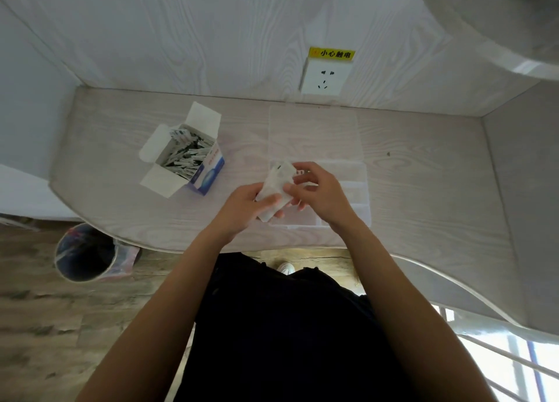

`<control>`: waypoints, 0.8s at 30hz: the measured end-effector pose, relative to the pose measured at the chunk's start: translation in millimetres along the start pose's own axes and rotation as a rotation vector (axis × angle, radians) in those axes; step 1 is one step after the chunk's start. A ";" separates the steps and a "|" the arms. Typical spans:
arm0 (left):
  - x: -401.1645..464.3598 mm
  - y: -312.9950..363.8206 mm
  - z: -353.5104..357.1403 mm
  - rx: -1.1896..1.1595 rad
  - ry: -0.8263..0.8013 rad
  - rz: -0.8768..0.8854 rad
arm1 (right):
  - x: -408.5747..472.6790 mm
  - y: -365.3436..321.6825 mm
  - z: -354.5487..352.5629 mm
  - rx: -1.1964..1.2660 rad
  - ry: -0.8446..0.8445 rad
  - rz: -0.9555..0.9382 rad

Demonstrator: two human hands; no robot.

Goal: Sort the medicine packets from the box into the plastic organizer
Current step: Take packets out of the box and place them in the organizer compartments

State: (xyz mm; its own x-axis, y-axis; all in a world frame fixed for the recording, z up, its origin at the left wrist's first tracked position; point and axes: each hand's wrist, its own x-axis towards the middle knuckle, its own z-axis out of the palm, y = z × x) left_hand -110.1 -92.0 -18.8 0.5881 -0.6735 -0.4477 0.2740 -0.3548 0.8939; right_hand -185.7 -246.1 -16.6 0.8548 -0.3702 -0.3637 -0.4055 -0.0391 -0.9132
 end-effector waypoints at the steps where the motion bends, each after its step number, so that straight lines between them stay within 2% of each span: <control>1: -0.9 2.2 2.2 0.001 -0.036 -0.006 | -0.9 1.6 0.3 0.020 0.015 -0.012; 4: -2.3 6.9 8.9 -0.031 -0.055 -0.053 | -4.1 5.6 -2.3 0.036 0.070 -0.046; 11: 4.9 -0.7 13.9 -0.056 0.061 -0.095 | -10.0 10.6 -5.0 0.049 0.089 -0.038; 16: 7.8 -1.1 12.4 0.002 0.058 -0.119 | -11.1 12.5 -4.8 0.019 0.104 -0.043; 20: 6.7 1.5 12.8 -0.079 0.061 -0.119 | -10.4 15.3 -4.2 0.019 0.163 -0.032; 24: 5.6 1.5 12.2 -0.130 0.083 -0.123 | -9.7 13.8 -4.5 0.114 0.092 0.044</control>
State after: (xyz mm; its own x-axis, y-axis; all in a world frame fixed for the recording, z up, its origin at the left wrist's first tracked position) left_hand -115.7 -104.2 -20.2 0.6033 -0.5727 -0.5550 0.4403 -0.3410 0.8306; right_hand -201.0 -247.3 -24.8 0.8015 -0.4528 -0.3905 -0.3985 0.0825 -0.9135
